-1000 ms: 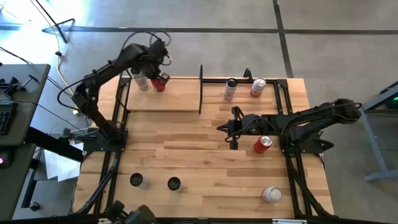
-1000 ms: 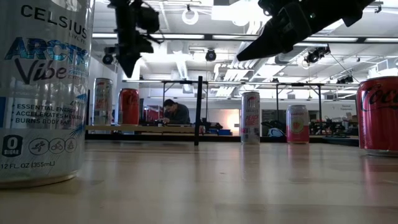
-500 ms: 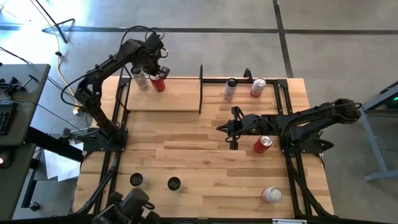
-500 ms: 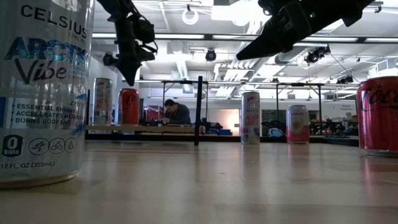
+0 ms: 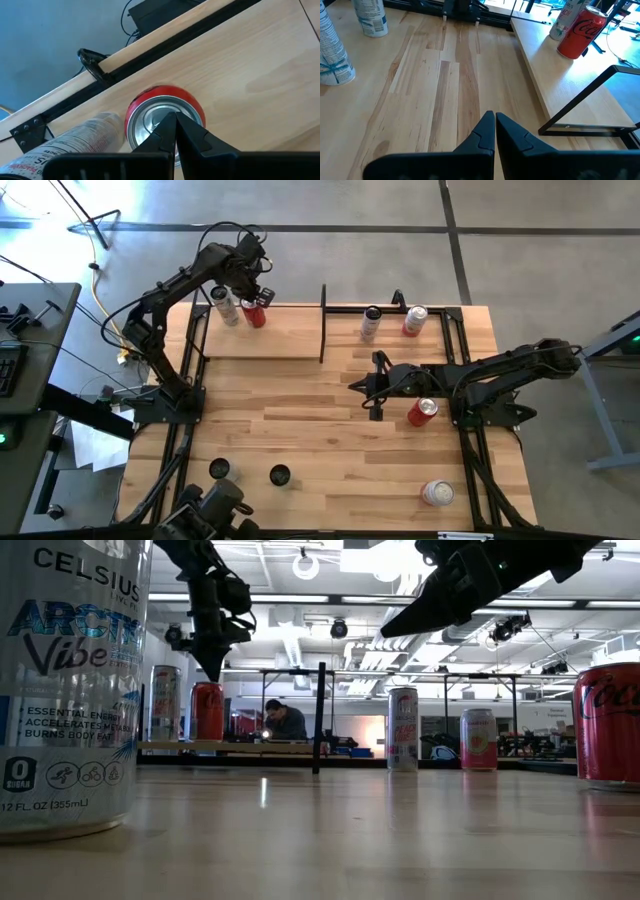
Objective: Place canned beverage on shelf
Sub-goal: Put the left red-black soda can on the shelf
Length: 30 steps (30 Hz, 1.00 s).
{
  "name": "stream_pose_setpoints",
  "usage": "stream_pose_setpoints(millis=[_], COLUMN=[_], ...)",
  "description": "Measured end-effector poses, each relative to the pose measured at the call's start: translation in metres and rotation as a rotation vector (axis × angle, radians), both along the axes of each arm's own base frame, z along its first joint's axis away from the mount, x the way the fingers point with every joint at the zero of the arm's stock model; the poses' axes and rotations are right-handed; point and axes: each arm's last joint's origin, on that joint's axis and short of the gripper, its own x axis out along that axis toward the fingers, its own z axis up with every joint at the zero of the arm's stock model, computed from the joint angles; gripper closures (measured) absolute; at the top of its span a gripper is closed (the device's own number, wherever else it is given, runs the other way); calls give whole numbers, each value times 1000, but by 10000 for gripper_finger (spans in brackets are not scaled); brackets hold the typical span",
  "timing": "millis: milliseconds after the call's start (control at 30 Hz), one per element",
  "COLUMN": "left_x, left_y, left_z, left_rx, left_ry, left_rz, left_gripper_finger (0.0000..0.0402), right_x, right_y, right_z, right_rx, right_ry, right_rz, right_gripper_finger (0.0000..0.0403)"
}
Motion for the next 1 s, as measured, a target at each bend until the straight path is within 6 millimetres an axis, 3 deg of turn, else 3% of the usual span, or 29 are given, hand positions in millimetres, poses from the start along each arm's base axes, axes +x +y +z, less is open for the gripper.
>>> stream_pose_setpoints(millis=[1000], left_x=[0], left_y=[0], left_z=[0], left_rx=[0], left_ry=[-4], left_rz=[17], left_gripper_finger=[401], right_x=[0], right_y=[0], right_z=[0], right_rx=[0], right_ry=[0], right_rz=[0], right_gripper_finger=[403])
